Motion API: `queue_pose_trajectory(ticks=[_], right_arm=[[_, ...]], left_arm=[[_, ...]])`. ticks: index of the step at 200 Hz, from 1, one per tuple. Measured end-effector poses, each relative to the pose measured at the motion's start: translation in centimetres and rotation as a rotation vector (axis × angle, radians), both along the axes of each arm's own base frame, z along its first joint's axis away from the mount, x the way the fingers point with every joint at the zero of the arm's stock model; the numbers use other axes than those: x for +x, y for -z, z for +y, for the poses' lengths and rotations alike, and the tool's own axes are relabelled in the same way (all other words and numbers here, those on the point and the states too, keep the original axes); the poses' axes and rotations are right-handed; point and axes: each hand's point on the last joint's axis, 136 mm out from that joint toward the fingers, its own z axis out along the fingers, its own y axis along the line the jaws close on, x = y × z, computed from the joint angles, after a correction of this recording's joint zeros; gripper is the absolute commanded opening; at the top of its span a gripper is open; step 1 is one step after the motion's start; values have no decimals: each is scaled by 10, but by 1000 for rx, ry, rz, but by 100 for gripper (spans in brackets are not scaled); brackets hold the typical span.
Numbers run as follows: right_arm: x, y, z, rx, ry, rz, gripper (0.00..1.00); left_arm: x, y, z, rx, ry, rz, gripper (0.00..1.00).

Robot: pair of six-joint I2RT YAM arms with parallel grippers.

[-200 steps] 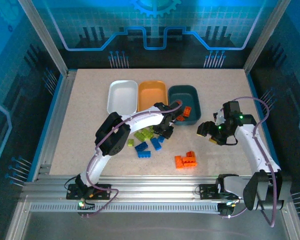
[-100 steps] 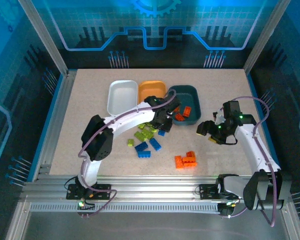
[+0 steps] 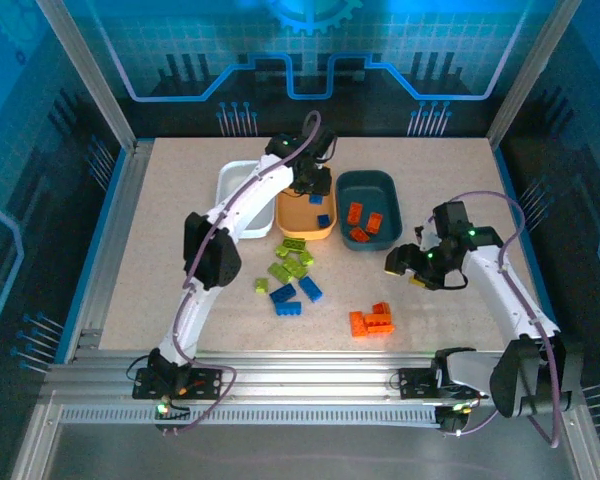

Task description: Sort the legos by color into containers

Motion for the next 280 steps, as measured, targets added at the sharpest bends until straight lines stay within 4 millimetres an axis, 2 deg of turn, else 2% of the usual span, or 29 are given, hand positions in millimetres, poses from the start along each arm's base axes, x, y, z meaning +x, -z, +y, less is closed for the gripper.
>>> queue_pose_trajectory(ticks=[27,46,100,118,145,185,214,231,250,280], right_arm=[[-8,-1,5,-39,-42,14,72],[-16,2,5,-69,-63,42,74],[-37,26,2,-142,-87,186,75],[-38,35,7,-153,-108,227,74],[-37,53,12,-166,-132,296,73],[-30,72,16,-176,-141,341,70],[-22,83,20,-166,-145,349,67],[-20,88,23,-155,-149,355,66],[-18,93,24,-150,-153,360,65],[-15,95,26,-143,-154,352,64]], left_arm=[[-2,47,8,60,-9,98,31],[-4,65,13,84,-15,138,34],[-6,70,16,78,-20,159,61],[-10,72,15,69,-22,174,65],[-22,62,19,55,-22,185,68],[-48,13,27,3,-24,135,70],[-78,-15,30,-38,-12,108,70],[-94,-18,30,-53,-5,116,70],[-109,-11,32,-57,-11,142,70],[-122,1,38,-52,-30,181,71]])
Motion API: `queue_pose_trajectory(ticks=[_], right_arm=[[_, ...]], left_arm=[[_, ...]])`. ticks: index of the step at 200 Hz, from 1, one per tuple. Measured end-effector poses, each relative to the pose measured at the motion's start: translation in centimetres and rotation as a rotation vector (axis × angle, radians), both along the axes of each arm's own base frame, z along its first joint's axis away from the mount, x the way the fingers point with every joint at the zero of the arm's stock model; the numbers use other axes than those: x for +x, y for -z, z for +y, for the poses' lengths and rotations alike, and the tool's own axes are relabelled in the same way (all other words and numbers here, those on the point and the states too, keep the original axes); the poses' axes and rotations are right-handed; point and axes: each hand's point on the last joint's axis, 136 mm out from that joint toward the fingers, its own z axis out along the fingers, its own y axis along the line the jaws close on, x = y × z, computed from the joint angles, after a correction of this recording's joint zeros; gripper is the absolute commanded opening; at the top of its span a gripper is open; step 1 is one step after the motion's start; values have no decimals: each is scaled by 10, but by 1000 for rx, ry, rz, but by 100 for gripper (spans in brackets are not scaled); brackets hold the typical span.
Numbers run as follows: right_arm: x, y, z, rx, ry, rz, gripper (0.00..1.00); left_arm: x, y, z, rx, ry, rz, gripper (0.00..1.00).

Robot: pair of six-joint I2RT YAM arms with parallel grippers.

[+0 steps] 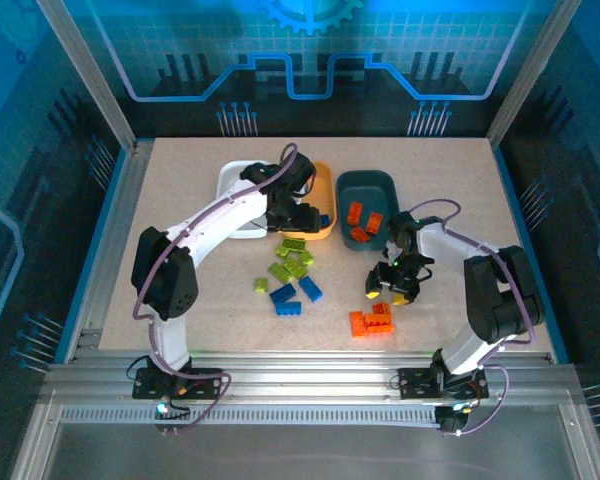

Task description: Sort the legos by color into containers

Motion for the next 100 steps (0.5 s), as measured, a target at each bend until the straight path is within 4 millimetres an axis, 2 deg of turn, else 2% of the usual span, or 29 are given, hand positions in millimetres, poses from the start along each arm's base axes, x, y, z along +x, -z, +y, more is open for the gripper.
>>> queue_pose_trajectory(ticks=[48,74,100], right_arm=[[-7,6,5,17,-11,8,62],[-19,14,6,7,-20,32,60],[-18,14,6,5,-10,16,58]], left_arm=[[-4,3,0,-16,-4,3,71],[-7,3,-1,-35,-17,6,71],[-13,5,2,-41,-19,9,71]])
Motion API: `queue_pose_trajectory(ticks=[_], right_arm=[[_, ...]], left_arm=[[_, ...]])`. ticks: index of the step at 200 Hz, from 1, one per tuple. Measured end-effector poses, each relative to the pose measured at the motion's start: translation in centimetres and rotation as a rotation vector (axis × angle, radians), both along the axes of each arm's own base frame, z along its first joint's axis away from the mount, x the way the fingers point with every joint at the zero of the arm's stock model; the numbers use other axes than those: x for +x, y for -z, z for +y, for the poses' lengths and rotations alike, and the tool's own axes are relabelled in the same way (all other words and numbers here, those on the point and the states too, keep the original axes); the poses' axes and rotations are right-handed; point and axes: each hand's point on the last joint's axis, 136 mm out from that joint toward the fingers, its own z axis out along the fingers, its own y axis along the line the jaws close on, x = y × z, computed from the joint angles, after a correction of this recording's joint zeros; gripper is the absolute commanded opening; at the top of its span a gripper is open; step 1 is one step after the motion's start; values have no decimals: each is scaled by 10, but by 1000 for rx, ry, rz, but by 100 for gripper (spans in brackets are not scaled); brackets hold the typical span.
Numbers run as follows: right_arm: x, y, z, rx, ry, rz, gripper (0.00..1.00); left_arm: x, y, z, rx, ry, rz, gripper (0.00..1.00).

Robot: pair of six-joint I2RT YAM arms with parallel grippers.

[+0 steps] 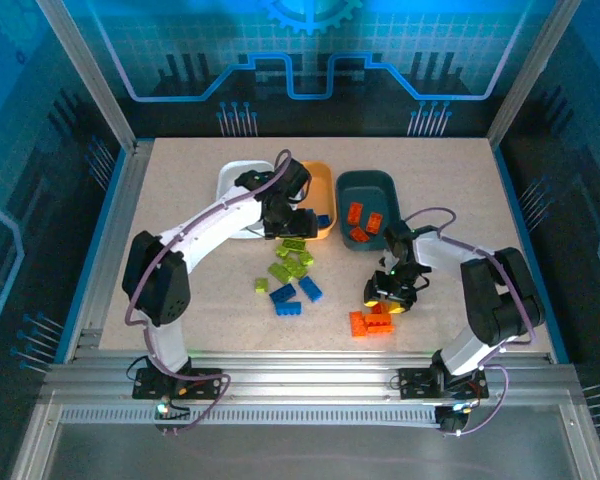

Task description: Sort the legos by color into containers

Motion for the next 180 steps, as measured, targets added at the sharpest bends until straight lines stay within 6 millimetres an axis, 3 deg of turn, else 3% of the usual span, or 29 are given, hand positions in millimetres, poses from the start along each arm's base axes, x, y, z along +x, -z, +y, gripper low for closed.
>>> queue_pose_trajectory(ticks=[39,79,136,162,180], right_arm=[[1,2,-3,-19,12,-5,51],[2,2,-4,-37,10,4,37],[6,0,-2,-30,6,-2,33],[24,-12,1,-26,8,-58,32],[45,-32,3,-8,25,-119,33]], left_arm=[[-9,2,6,-2,-6,2,71],[-19,-1,12,-11,-23,-1,71],[-33,1,22,-5,-25,8,72],[-37,3,25,-1,-28,14,72],[-37,2,24,-4,-31,14,71]])
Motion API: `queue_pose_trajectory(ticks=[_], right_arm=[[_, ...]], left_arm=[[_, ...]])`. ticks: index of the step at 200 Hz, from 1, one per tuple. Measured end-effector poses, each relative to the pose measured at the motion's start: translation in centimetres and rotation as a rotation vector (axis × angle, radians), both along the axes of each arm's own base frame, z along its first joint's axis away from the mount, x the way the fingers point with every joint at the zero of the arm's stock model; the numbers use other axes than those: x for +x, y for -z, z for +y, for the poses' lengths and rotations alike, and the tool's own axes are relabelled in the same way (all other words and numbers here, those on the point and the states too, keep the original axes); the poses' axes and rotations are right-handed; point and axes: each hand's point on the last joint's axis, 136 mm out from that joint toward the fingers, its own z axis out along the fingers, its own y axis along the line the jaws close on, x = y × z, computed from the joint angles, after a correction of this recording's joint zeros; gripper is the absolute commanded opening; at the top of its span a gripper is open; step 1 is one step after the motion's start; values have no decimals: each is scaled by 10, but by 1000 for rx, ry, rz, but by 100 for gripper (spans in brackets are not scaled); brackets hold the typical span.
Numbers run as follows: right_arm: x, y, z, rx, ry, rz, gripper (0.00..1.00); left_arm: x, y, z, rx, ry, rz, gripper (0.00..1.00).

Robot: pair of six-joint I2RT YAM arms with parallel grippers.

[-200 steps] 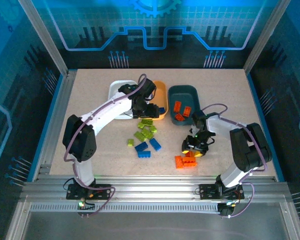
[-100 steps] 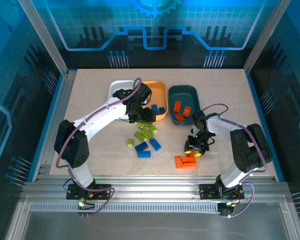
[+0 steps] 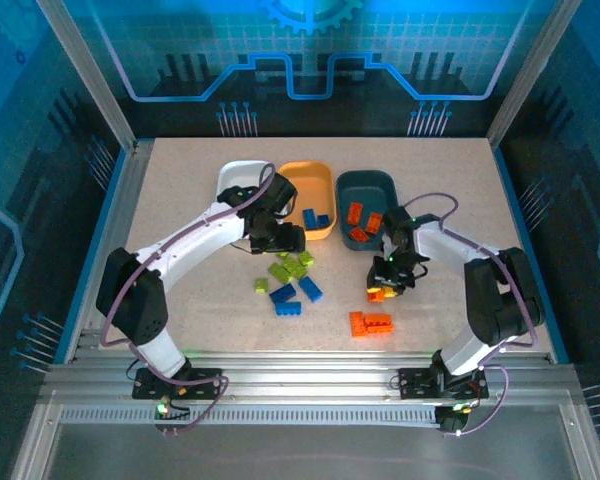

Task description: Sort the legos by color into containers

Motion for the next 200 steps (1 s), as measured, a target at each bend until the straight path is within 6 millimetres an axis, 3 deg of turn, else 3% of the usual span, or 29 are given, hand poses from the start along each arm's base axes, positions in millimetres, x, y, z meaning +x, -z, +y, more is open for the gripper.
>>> queue_pose_trajectory(ticks=[30,55,74,97,131,159,200], right_arm=[[45,-49,-3,49,55,-138,33],[83,-88,-7,85,95,-254,33],[111,-103,-9,100,116,-298,33],[142,-98,-9,97,132,-294,34],[172,-65,-6,77,137,-227,42],[183,-51,-6,62,130,-199,55],[179,-68,-9,50,104,-223,64]], left_arm=[[-7,-4,-8,-4,27,-11,72],[-25,-3,-18,-4,67,-4,72],[-43,7,-18,8,81,27,72],[-56,18,-18,25,80,61,72],[-66,24,-21,24,75,90,72],[-72,31,-19,21,59,124,73],[-78,41,-15,30,45,152,72]])
